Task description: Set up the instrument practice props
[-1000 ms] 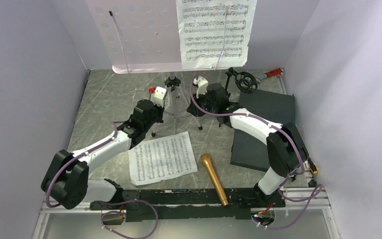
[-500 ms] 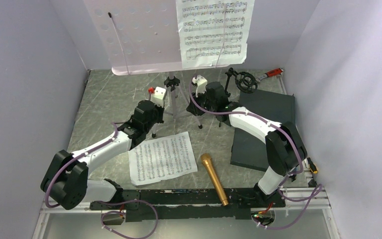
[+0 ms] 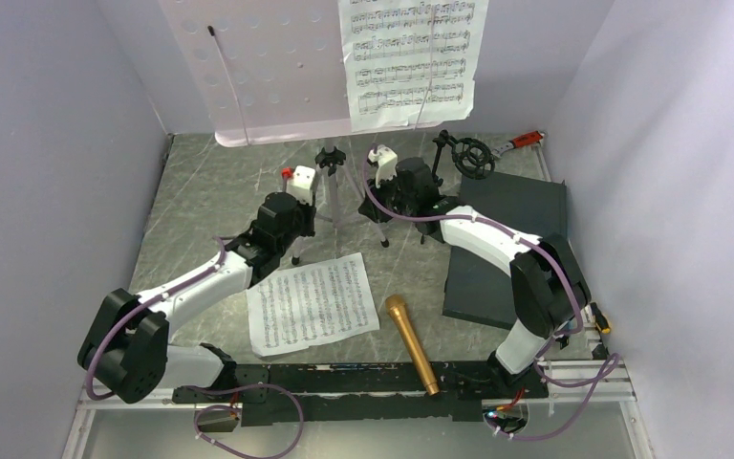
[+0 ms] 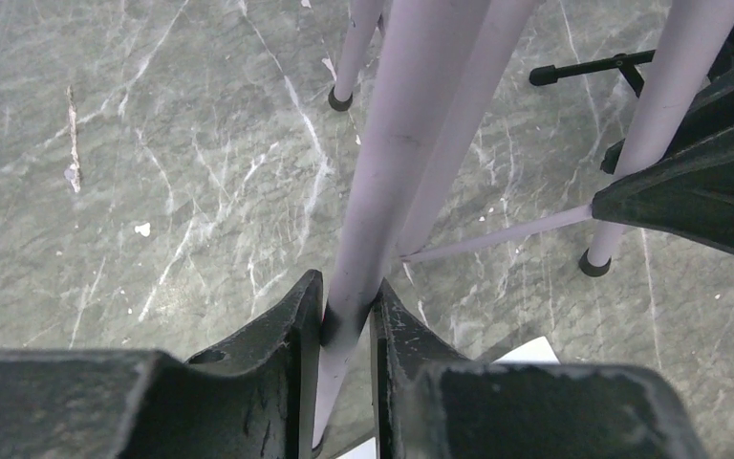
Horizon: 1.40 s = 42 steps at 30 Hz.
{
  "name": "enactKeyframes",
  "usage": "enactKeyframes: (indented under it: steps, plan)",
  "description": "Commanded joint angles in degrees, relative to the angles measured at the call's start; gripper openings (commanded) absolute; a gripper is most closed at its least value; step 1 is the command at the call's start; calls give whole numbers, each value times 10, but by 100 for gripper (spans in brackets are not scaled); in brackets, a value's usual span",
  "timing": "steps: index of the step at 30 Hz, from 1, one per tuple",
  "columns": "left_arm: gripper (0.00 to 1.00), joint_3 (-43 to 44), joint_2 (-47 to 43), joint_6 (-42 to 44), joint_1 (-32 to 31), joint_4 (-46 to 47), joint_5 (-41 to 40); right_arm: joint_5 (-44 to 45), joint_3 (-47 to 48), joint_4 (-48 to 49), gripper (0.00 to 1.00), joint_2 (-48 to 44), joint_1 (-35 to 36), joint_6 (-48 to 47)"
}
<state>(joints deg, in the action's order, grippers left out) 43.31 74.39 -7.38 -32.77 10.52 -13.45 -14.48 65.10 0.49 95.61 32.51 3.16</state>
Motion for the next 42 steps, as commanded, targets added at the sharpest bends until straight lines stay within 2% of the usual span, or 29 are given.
enactKeyframes:
  steps: [1, 6, 11, 12, 14, 16, 20, 27, 32, 37, 42]
  plan:
    - [27, -16, -6, -58, -1, -118, -1, 125, -29, -116, 0, 23, -39, -11]
    - [35, -17, -5, -53, -1, -109, 6, 141, -29, -123, 0, 20, -38, -18]
    - [50, -23, -11, -50, 0, -83, 27, 138, -30, -125, 0, 15, -38, -23]
    - [63, -27, -16, -49, -1, -76, 33, 137, -28, -125, 0, 14, -38, -23]
    - [78, -41, -29, -51, -1, -57, 42, 135, -27, -125, 0, 13, -36, -27]
    - [84, -55, -44, -50, -1, -40, 47, 134, -25, -128, 0, 13, -34, -27]
    - [87, -65, -54, -49, 0, -27, 45, 140, -23, -132, 0, 15, -26, -27]
    - [89, -44, -32, -37, 0, -36, 40, 143, -20, -137, 0, 12, -19, -46]
    - [93, -38, -14, -28, 8, -8, 45, 143, -20, -135, 0, 7, -18, -52]
    - [93, -6, 28, -22, 64, 21, 135, 140, -17, -140, 0, 10, -16, -55]
    - [88, 42, 99, -22, 124, 48, 259, 134, -14, -141, 2, 14, -14, -54]
